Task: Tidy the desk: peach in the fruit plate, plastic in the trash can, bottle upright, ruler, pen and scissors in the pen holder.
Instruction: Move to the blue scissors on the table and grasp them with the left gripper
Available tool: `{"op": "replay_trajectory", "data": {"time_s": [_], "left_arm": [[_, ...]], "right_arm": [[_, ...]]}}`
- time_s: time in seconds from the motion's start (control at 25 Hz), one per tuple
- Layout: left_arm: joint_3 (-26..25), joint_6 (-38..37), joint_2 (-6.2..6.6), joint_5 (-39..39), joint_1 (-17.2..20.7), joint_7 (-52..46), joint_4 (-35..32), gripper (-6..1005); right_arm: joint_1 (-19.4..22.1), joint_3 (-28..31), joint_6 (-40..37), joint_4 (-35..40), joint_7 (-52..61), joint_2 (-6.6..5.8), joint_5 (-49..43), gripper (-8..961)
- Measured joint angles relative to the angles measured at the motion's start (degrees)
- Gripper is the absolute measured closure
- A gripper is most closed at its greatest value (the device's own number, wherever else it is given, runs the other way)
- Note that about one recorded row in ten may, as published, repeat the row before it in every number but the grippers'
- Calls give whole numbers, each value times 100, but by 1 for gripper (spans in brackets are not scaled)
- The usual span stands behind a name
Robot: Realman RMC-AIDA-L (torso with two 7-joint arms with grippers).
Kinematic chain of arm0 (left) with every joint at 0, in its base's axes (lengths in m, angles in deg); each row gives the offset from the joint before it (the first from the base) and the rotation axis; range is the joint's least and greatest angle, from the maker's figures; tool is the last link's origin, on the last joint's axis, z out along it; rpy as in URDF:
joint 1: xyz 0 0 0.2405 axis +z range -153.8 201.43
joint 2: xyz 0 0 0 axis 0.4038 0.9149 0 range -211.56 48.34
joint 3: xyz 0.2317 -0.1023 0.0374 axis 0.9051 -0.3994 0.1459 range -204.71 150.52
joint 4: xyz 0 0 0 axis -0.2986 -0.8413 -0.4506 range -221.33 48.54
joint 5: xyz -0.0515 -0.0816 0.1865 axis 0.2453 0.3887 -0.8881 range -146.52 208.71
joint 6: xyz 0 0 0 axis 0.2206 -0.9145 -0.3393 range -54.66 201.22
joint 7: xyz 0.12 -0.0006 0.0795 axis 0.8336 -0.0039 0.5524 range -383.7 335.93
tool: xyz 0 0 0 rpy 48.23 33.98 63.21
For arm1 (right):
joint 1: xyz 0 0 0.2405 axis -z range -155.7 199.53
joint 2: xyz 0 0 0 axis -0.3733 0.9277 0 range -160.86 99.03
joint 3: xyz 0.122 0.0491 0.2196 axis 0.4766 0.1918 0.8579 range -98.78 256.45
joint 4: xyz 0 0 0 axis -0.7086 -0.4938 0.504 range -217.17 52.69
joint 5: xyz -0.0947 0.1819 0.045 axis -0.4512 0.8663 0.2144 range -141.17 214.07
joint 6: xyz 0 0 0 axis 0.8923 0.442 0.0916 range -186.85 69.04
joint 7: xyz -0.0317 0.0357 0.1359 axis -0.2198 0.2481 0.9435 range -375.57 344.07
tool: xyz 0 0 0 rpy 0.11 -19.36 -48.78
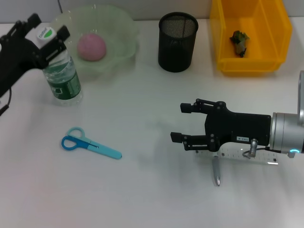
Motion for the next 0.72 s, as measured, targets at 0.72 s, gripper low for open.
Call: {"op": "replay_trajectory", "data": {"time_s": [0.72], "left_arm": [[1285, -2291, 278, -515, 255, -2046, -1407, 172]], "right_arm": [[-13, 13, 5, 18, 8, -23, 131, 122]]}}
